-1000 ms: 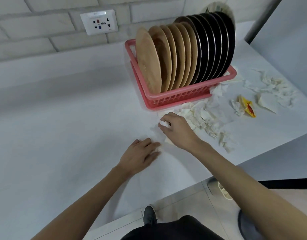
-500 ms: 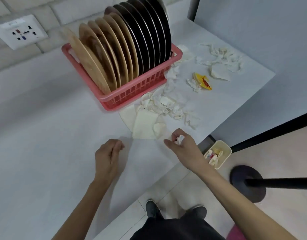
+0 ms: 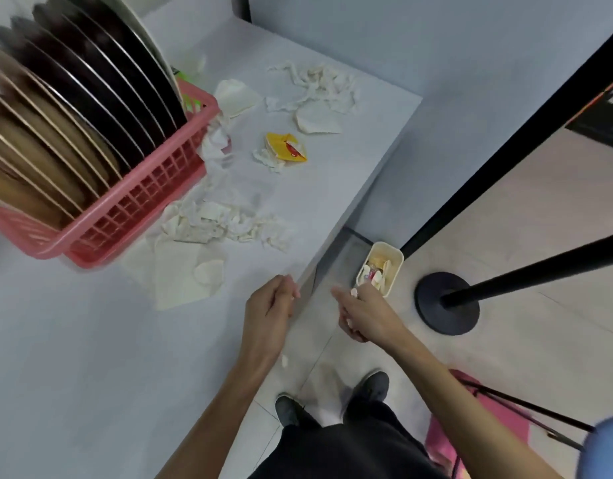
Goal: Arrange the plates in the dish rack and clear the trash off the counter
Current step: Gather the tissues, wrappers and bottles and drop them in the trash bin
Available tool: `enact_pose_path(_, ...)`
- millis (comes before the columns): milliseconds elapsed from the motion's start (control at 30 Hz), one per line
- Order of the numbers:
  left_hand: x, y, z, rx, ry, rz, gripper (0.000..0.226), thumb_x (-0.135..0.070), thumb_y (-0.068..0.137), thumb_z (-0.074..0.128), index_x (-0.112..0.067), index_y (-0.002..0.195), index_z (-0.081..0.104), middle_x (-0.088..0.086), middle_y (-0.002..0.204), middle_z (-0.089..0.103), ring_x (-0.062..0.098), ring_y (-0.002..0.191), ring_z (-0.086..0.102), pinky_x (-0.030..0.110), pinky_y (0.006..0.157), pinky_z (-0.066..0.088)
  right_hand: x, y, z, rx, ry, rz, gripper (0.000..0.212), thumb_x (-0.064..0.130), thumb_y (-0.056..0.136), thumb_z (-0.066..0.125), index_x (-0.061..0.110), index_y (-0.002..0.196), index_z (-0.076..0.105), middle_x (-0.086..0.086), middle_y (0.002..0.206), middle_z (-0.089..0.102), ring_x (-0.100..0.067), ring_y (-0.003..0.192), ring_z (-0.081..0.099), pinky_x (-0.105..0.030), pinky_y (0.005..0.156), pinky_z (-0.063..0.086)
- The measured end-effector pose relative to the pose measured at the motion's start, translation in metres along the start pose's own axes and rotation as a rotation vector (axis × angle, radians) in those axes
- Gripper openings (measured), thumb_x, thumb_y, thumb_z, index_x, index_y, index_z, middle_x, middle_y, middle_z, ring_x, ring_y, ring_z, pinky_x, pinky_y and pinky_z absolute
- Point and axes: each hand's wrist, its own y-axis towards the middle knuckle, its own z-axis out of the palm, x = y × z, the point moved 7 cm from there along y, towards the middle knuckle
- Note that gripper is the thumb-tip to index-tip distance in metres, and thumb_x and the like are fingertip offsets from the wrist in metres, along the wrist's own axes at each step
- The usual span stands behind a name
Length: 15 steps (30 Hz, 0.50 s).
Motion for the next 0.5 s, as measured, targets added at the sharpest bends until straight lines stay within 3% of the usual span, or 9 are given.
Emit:
enact_pose_path(167, 0.009, 0.013, 0.081, 0.115, -0.106, -0.16, 0.04, -0.032, 0.103, 0.048, -0.01, 0.071, 0.052, -0.01, 0.053, 0.031, 0.006, 0.047, 0.027, 0.021, 0.046, 0.023, -0.078, 0.008, -0.057, -0.021, -0.066, 0.173, 0.058, 0.043, 0.096, 0.057, 0.011, 0.049, 0.048, -0.005, 0.04, 0.047, -0.017, 0.033, 0.042, -0.021, 0.041, 0.035)
enact_pose_path(267, 0.02, 0.027, 0.133, 0.17, -0.106, -0.261, 0.034, -0.027, 0.104, 0.046, -0.017, 0.073, 0.054, -0.011, 0.058, 0.038, 0.006, 0.055, 0.034, 0.023, 0.053, 0.029, -0.121, 0.007, -0.09, -0.05, -0.007, 0.255, 0.058, 0.043, 0.099, 0.049, 0.014, 0.048, 0.048, 0.001, 0.042, 0.048, -0.015, 0.039, 0.045, -0.027, 0.052, 0.039)
enact_pose_path(367, 0.029, 0.046, 0.179, 0.186, -0.04, -0.323, 0.034, -0.01, 0.097, 0.042, -0.018, 0.066, 0.052, -0.007, 0.062, 0.041, 0.011, 0.061, 0.034, 0.026, 0.056, 0.027, -0.146, 0.01, -0.132, -0.095, 0.015, 0.261, 0.05, 0.025, 0.101, 0.033, 0.012, 0.055, 0.045, 0.0, 0.052, 0.051, -0.016, 0.049, 0.048, -0.025, 0.054, 0.039)
enact_pose_path(500, 0.036, 0.064, 0.235, 0.219, 0.019, -0.368, 0.032, 0.006, 0.087, 0.034, -0.011, 0.068, 0.054, -0.003, 0.06, 0.041, 0.009, 0.056, 0.033, 0.016, 0.047, 0.027, -0.176, 0.033, -0.173, -0.008, -0.052, 0.268, 0.032, 0.005, 0.09, 0.039, 0.013, 0.062, 0.051, 0.001, 0.061, 0.054, -0.015, 0.058, 0.047, -0.028, 0.06, 0.038)
